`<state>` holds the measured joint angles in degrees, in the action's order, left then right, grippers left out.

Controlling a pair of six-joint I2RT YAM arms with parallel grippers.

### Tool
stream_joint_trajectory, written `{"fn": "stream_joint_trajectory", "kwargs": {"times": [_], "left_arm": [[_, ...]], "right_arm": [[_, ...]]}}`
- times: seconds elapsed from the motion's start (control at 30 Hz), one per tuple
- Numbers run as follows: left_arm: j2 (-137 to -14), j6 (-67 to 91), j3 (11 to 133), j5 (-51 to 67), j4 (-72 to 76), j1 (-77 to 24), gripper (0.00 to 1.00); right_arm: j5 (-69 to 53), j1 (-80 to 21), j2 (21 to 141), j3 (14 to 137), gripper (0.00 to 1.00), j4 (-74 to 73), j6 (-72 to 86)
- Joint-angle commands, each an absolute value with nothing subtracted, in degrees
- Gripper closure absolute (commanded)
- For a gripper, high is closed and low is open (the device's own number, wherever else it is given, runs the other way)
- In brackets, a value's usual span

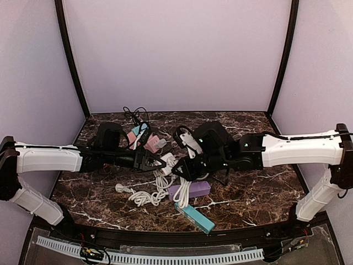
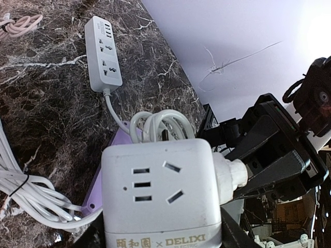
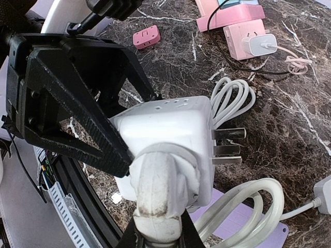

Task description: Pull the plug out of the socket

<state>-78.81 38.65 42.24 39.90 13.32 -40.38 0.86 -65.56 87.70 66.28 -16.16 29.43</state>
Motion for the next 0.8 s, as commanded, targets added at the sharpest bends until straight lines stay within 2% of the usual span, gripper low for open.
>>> {"fn": "stream_joint_trajectory", "kwargs": {"times": [0.0, 0.4, 0.77], "left_arm": [[-77.5, 36.8, 42.9, 38.7, 7.7, -39.5, 0.99], [-79.8, 41.5, 42.1, 39.8, 8.4, -37.1, 0.99], [-79.1, 41.0, 41.2, 42.7, 11.9, -36.3, 0.99]], "right_arm": [[7.2, -64.8, 84.4, 66.4, 1.0, -15.3, 30.0], [17.0, -71.9, 86.7, 70.2, 1.0, -18.2, 24.3], [18.8, -71.2, 85.8, 70.5, 1.0, -19.0, 28.2]]}}
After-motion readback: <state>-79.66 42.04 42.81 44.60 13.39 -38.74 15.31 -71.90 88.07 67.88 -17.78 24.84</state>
